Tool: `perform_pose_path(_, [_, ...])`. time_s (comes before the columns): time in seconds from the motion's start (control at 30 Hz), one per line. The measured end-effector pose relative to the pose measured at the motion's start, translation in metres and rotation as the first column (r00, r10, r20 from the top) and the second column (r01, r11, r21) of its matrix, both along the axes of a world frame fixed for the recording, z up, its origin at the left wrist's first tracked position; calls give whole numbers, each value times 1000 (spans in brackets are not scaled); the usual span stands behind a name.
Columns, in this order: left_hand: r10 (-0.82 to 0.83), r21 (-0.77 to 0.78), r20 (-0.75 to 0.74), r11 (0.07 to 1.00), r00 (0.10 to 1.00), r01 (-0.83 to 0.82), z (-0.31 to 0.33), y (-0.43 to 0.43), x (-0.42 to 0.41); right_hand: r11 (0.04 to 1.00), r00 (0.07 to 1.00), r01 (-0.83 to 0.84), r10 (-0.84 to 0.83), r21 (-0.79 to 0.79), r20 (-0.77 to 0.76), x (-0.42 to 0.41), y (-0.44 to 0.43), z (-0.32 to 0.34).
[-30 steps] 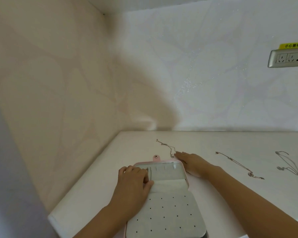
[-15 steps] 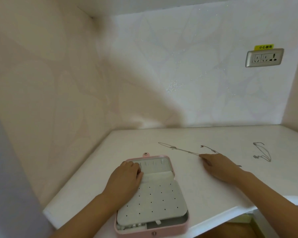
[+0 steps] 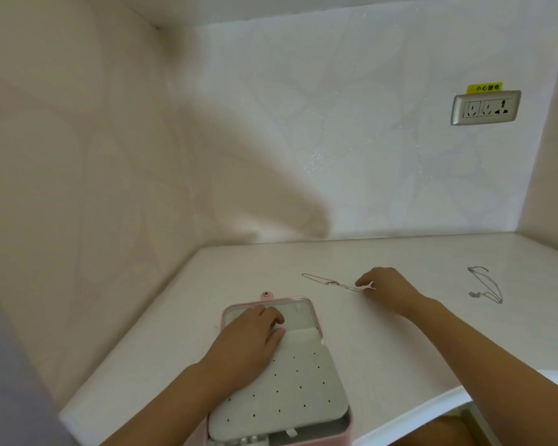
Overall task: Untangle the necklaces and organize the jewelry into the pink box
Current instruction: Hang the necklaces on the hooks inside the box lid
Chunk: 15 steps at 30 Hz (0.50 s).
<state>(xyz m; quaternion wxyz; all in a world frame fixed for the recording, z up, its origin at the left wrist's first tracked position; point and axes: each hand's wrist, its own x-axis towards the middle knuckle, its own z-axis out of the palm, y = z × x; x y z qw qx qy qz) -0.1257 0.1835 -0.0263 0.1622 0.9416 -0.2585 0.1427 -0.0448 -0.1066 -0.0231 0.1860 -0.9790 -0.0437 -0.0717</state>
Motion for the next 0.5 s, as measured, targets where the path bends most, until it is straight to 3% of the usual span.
perform_pose_path(0.27, [10, -88, 11, 996, 1000, -9, -7, 4, 4, 964, 987, -158, 151, -212, -45, 19, 39, -20])
perform_pose_path(0.4, [10, -96, 19, 995, 1000, -8, -8, 4, 5, 941, 983, -163, 180, -297, 30, 14, 34, -28])
perform_pose_path(0.5, [9, -91, 30, 996, 1000, -7, -8, 4, 5, 944, 966, -181, 223, -276, 132, 5, 26, -29])
